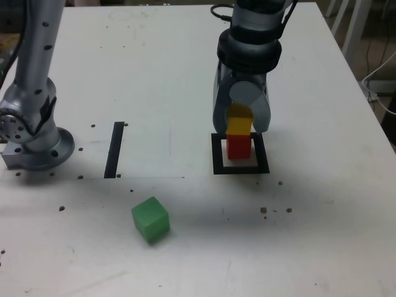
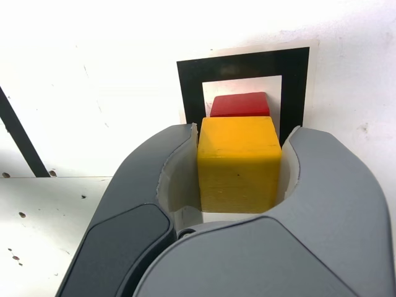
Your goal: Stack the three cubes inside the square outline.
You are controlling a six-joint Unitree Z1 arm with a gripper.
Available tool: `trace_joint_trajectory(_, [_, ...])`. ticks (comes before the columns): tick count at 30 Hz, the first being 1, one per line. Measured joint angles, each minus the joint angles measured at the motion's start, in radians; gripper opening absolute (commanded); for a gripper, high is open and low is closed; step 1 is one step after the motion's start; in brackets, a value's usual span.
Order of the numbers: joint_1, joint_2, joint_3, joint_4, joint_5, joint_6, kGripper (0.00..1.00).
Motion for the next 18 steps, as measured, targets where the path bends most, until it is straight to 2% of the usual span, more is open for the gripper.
trace_joint_trajectory(9, [0.004, 0.012, 0.000, -0.020, -0.009, 0.008, 0.25])
trace_joint_trajectory(18, [0.007, 0.012, 0.007, -0.019, -0.008, 0.008, 0.46])
